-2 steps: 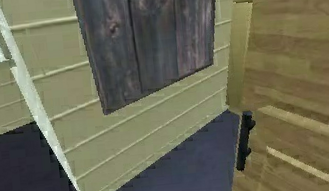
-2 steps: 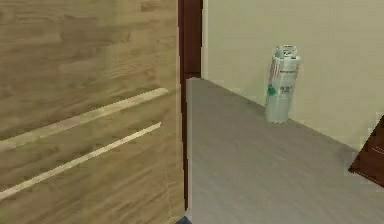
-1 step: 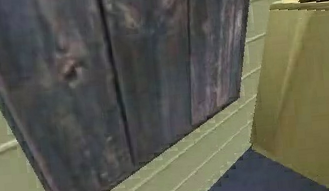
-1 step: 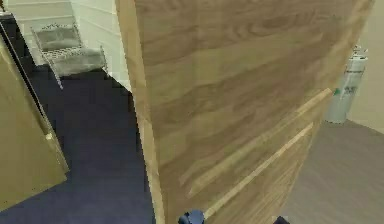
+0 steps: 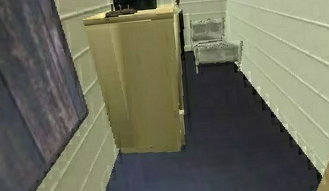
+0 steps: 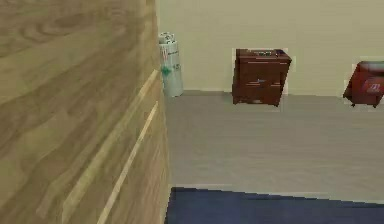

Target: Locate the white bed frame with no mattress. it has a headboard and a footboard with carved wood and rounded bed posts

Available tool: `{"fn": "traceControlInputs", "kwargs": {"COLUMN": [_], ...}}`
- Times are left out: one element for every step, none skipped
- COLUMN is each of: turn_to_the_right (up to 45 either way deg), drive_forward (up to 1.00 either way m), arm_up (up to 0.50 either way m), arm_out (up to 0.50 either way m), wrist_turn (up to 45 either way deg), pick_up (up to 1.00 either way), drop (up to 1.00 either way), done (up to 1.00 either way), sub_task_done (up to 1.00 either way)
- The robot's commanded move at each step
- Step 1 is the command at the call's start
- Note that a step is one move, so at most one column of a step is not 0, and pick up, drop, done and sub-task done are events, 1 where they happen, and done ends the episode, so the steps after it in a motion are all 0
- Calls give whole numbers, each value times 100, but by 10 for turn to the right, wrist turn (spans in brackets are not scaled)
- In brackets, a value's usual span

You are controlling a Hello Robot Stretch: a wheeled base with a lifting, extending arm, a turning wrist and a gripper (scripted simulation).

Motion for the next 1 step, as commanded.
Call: {"fn": "traceControlInputs", "kwargs": {"turn_to_the_right": [0], "drive_forward": [40], "arm_up": [0], "arm_out": [0], "wrist_turn": [0], "pick_up": [0], "drop": [0], "done": [0], "sub_task_done": [0]}}
